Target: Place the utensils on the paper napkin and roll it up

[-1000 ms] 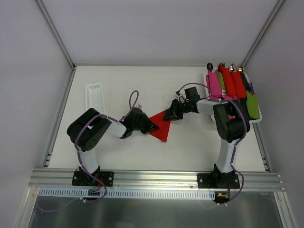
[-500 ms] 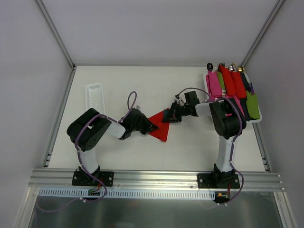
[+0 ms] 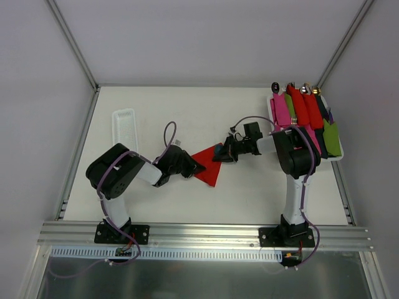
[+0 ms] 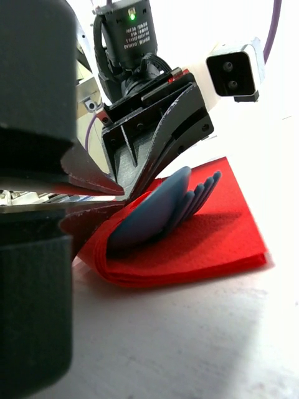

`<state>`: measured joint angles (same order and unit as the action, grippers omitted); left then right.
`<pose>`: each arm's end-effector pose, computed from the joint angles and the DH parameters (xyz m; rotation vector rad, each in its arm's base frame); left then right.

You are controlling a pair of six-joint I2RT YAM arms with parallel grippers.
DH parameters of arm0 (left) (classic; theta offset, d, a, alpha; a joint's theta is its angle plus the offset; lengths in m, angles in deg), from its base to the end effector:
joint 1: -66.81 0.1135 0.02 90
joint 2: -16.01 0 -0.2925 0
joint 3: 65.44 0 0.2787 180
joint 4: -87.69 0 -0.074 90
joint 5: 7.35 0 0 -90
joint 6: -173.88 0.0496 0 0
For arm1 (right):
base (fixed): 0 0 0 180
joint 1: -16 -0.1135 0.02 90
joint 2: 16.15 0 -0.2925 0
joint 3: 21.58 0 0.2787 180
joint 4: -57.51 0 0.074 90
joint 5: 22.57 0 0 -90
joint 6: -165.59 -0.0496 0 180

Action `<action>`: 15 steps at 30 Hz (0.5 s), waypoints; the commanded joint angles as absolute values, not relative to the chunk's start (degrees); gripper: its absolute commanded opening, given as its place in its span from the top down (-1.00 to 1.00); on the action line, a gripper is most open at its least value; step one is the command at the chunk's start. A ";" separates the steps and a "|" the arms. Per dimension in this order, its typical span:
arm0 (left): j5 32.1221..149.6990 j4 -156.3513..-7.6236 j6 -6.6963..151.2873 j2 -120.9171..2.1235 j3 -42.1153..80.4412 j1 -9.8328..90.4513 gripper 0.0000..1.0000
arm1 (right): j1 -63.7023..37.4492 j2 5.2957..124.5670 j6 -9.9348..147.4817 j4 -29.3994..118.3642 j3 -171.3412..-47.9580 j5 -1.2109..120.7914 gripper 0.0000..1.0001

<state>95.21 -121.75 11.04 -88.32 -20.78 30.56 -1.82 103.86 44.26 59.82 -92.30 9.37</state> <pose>0.2669 -0.2091 0.0947 -0.6083 2.3227 -1.2747 0.3836 0.1675 0.0822 -0.2389 2.4444 1.6043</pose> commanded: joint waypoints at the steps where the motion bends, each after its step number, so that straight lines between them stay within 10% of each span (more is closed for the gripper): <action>1: 89.77 -112.02 15.49 -88.41 -27.07 31.65 0.92 | -0.96 106.02 44.12 58.70 -91.67 13.90 0.79; 15: 78.35 -96.06 23.67 -64.95 -27.07 34.01 0.15 | -1.58 105.05 49.04 51.85 -94.39 16.10 0.85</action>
